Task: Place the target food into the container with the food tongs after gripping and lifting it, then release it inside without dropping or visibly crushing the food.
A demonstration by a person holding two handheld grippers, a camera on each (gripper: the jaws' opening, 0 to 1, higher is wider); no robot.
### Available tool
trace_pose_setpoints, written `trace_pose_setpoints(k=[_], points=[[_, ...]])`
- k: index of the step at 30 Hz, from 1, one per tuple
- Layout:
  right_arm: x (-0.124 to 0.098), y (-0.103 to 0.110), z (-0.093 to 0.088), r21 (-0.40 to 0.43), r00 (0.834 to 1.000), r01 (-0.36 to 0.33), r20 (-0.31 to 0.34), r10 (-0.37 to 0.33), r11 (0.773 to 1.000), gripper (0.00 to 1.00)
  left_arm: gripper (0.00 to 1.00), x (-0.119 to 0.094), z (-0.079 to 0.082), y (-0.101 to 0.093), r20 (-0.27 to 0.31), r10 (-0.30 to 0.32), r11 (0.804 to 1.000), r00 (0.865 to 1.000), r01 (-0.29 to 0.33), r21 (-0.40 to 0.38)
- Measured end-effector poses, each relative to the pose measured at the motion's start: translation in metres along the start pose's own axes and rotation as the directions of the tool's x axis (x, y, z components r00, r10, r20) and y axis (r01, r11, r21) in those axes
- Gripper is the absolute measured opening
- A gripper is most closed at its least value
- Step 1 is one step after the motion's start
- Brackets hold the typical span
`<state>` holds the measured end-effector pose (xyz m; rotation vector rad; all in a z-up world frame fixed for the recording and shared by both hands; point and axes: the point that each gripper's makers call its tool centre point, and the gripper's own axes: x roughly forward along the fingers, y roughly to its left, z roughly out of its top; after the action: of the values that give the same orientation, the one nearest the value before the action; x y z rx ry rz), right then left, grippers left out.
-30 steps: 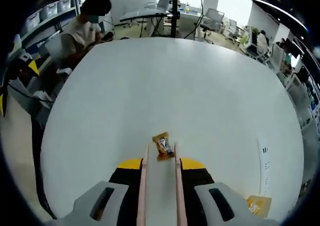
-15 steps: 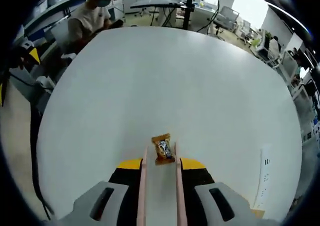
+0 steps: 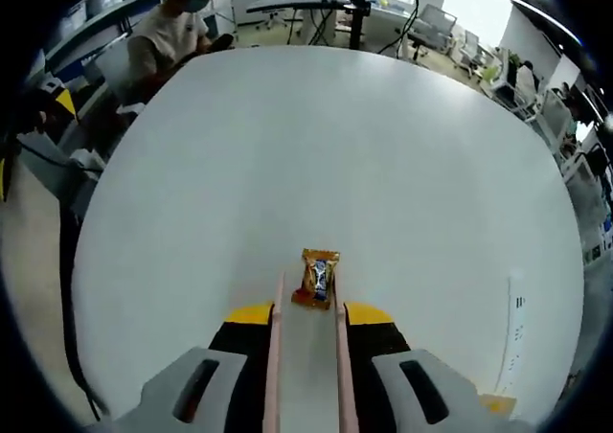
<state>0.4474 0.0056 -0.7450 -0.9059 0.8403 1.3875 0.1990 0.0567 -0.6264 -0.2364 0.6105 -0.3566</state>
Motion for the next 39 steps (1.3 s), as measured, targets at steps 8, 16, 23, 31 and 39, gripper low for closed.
trace_pose_setpoints(k=[8,16,23,31,39], points=[[0.0,0.001,-0.004,0.109,0.998,0.043,0.033,-0.047,0.993,0.22,0.77,0.002,0.002,-0.002,-0.001,-0.009,1.0,1.0,0.009,0.007],[0.0,0.001,-0.004,0.176,0.997,0.069,0.021,-0.074,0.982,0.21,0.77,0.0,0.002,-0.001,0.0,-0.004,1.0,1.0,0.004,0.01],[0.0,0.0,-0.004,0.199,0.995,0.09,0.02,-0.096,0.976,0.2,0.77,-0.002,0.0,0.0,-0.003,0.002,1.0,1.0,-0.002,0.008],[-0.008,-0.006,-0.001,0.225,0.993,0.099,0.042,-0.111,0.969,0.2,0.77,-0.003,0.0,0.0,-0.005,0.001,1.0,1.0,-0.001,0.008],[-0.026,-0.017,0.006,0.238,0.984,0.129,0.086,-0.153,0.963,0.2,0.77,-0.001,0.004,-0.002,-0.003,-0.008,1.0,1.0,0.008,0.02]])
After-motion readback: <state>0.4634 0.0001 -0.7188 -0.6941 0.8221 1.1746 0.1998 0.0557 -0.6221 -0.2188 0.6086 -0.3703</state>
